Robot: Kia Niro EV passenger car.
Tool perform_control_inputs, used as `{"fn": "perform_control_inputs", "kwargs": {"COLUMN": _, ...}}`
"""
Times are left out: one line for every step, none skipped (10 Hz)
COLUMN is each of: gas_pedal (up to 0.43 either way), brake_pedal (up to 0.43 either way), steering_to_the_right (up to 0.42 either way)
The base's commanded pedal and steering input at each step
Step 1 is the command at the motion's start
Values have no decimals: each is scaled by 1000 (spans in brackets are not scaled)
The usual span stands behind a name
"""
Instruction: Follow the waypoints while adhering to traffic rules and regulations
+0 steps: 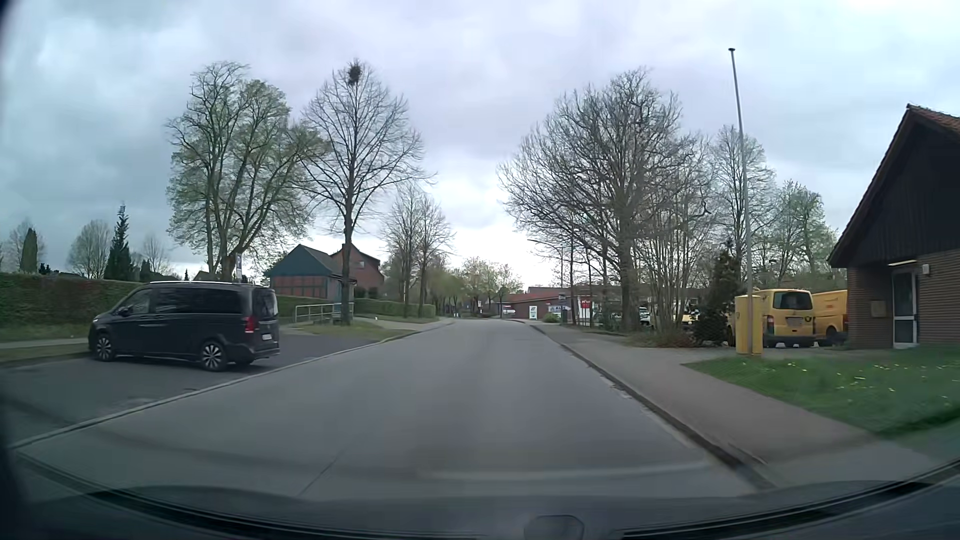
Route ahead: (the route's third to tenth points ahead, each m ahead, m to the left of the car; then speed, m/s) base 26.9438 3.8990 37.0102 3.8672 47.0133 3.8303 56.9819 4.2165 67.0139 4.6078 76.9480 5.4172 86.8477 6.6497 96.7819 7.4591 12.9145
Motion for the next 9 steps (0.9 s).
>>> {"fn": "perform_control_inputs", "kwargs": {"gas_pedal": 220, "brake_pedal": 6, "steering_to_the_right": -1}}
{"fn": "perform_control_inputs", "kwargs": {"gas_pedal": 220, "brake_pedal": 0, "steering_to_the_right": -1}}
{"fn": "perform_control_inputs", "kwargs": {"gas_pedal": 220, "brake_pedal": 0, "steering_to_the_right": -1}}
{"fn": "perform_control_inputs", "kwargs": {"gas_pedal": 220, "brake_pedal": 0, "steering_to_the_right": -1}}
{"fn": "perform_control_inputs", "kwargs": {"gas_pedal": 220, "brake_pedal": 0, "steering_to_the_right": -1}}
{"fn": "perform_control_inputs", "kwargs": {"gas_pedal": 220, "brake_pedal": 0, "steering_to_the_right": -1}}
{"fn": "perform_control_inputs", "kwargs": {"gas_pedal": 220, "brake_pedal": 0, "steering_to_the_right": 0}}
{"fn": "perform_control_inputs", "kwargs": {"gas_pedal": 209, "brake_pedal": 0, "steering_to_the_right": 0}}
{"fn": "perform_control_inputs", "kwargs": {"gas_pedal": 209, "brake_pedal": 0, "steering_to_the_right": 1}}
